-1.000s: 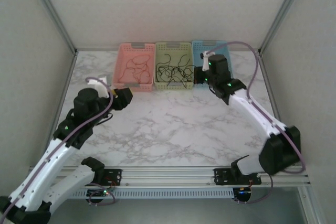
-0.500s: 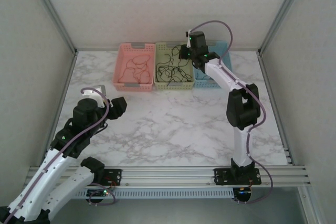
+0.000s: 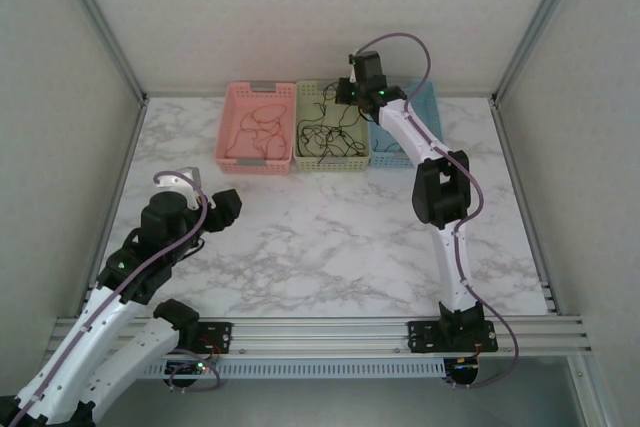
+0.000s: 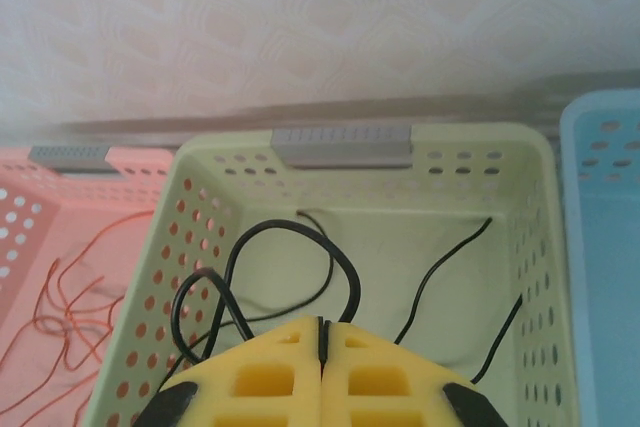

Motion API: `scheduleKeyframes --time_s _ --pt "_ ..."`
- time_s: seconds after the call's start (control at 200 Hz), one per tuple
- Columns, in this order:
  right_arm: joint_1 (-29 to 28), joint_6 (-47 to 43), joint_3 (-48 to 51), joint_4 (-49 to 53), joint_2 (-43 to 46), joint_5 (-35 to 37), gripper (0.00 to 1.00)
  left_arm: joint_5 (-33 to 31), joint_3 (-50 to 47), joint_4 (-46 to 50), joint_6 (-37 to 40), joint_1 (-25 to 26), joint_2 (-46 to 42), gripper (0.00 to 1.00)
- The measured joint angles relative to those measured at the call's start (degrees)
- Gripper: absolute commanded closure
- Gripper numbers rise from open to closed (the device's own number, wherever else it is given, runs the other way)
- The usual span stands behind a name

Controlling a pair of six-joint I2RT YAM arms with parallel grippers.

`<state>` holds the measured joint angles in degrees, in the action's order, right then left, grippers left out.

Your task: Untangle the cables

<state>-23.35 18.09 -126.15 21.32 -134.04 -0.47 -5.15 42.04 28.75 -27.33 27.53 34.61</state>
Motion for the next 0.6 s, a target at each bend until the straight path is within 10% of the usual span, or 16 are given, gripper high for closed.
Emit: scheduleKeyframes --time_s 0.32,0.601 --pt "-0.2 0.8 29.3 -14.2 19.8 -14.2 1.00 13.7 3.1 -12.9 -4.0 0.0 17.9 0.18" --pt "-0.3 0.6 30.0 -19.0 22.6 -14.6 1.00 19.0 7.7 -19.6 -4.3 0.0 28.9 0.18"
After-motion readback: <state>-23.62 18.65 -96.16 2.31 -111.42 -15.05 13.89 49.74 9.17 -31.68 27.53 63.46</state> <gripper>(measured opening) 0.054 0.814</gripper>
